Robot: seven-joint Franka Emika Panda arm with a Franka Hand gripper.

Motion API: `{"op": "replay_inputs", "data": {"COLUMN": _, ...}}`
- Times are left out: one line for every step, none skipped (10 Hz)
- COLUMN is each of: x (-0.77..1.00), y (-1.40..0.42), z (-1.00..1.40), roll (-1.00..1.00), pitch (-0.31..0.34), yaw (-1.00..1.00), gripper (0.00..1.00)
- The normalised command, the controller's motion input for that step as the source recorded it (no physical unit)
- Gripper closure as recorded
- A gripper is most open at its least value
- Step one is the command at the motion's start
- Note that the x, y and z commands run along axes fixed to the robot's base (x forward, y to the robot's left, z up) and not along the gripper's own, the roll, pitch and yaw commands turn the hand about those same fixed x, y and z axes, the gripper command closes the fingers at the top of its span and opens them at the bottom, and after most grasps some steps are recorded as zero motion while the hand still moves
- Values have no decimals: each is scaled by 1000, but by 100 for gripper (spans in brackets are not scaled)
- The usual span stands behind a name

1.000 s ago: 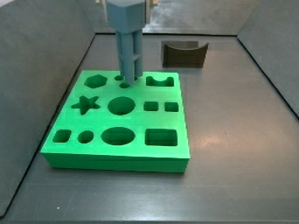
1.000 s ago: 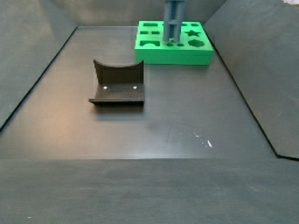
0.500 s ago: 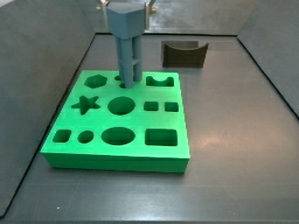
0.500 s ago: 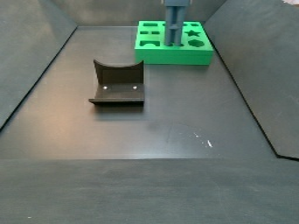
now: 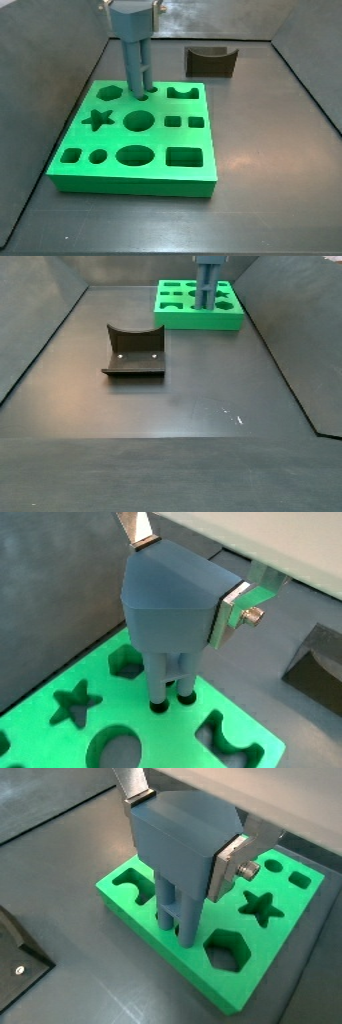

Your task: Insert the 3 prong object.

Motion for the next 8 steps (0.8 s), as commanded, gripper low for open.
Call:
{"op": "replay_inputs", "data": {"x": 497, "y": -163, "z": -294, "roll": 0, "pitch": 109, "yaw": 43, "gripper": 100}}
{"op": "replay_inputs", "data": {"x": 351, "y": -103, "z": -334, "roll": 0, "pitch": 44, "yaw": 0, "gripper": 100}}
{"op": "replay_inputs", "data": {"x": 177, "y": 0, "z": -551, "roll": 1, "pitch": 0, "yaw": 9, "gripper": 100}}
{"op": "replay_inputs", "data": {"x": 80, "y": 0, "z": -697, "roll": 41, "pitch": 0, "yaw": 3, "gripper": 100}}
{"op": "replay_inputs", "data": {"x": 31, "y": 0, "z": -780, "roll": 90, "pitch": -11, "yaw": 0, "gripper": 100}}
{"op": "replay_inputs", "data": {"x": 0, "y": 0, "z": -683, "roll": 53, "pitch": -40, "yaw": 0, "gripper": 100}}
{"op": "replay_inputs", "data": {"x": 0, "y": 80, "z": 0, "roll": -73, "pitch": 0, "yaw": -3, "gripper": 100}}
{"op": "replay_inputs", "data": {"x": 0, "y": 0, "z": 0, "roll": 0, "pitch": 0, "yaw": 0, "gripper": 100}}
